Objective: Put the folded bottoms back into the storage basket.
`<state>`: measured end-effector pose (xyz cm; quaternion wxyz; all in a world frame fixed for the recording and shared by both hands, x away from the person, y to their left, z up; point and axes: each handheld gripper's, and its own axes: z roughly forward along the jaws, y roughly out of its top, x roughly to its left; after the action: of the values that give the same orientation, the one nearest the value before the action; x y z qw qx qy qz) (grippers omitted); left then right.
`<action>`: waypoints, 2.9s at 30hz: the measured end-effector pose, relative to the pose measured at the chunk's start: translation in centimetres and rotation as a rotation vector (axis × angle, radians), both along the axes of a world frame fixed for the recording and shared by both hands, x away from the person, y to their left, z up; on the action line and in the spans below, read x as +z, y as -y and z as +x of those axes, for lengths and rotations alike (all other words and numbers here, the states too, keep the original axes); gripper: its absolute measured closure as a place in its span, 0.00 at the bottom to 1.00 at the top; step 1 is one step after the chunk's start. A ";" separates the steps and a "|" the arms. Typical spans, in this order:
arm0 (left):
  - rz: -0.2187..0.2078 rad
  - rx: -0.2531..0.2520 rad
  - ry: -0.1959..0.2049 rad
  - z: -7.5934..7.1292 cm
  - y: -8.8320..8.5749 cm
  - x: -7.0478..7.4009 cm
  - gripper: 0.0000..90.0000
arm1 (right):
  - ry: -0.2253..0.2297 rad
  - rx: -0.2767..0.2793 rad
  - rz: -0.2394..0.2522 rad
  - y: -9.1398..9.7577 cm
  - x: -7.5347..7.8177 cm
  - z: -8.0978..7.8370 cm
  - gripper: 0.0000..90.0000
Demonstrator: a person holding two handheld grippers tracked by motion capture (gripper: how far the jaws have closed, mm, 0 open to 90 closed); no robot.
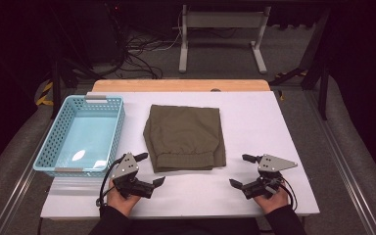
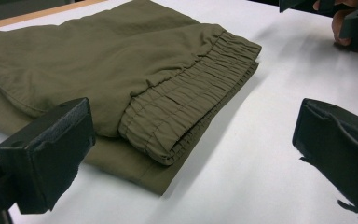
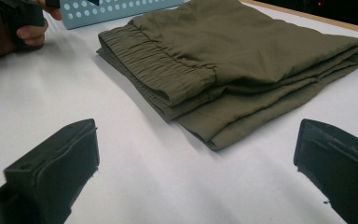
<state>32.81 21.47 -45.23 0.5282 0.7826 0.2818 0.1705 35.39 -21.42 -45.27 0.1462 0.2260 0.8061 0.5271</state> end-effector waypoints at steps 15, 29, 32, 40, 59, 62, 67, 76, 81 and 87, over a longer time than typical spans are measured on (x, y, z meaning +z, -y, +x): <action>-0.018 0.036 -0.030 0.1 0.1 1.3 0.00 | -0.006 -0.003 -0.019 -0.2 -0.1 -0.1 0.01; -0.003 0.049 -0.056 1.5 0.7 2.6 0.03 | -0.007 -0.002 -0.019 -0.3 -0.2 -0.1 0.01; 0.003 0.056 -0.060 1.9 0.7 3.1 0.03 | -0.008 -0.004 -0.019 -0.2 -0.2 0.0 0.01; 0.017 0.065 -0.060 3.2 0.6 3.7 0.03 | -0.008 -0.004 -0.017 -0.2 -0.2 -0.1 0.01; 0.028 0.091 -0.088 6.1 1.1 5.0 0.04 | -0.005 -0.005 -0.016 -0.2 -0.2 -0.2 0.01; 0.019 0.100 -0.107 6.9 0.9 5.0 0.04 | -0.005 -0.005 -0.016 -0.2 -0.2 -0.2 0.01; -0.003 0.123 -0.124 7.9 0.7 5.1 0.04 | -0.004 -0.003 -0.016 -0.2 -0.2 -0.2 0.01; 0.024 0.156 -0.138 9.0 0.8 5.4 0.04 | -0.006 -0.003 -0.016 -0.2 -0.2 -0.2 0.01; 0.034 0.181 -0.147 9.8 0.8 5.5 0.05 | -0.008 -0.004 -0.014 -0.1 -0.2 -0.1 0.01; 0.052 0.215 -0.167 11.0 0.9 5.1 0.05 | -0.008 -0.003 -0.014 -0.2 -0.2 -0.2 0.01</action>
<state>43.84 20.61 -40.12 0.4612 0.7728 0.4025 0.1674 35.23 -21.25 -45.49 0.1454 0.2284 0.8100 0.5201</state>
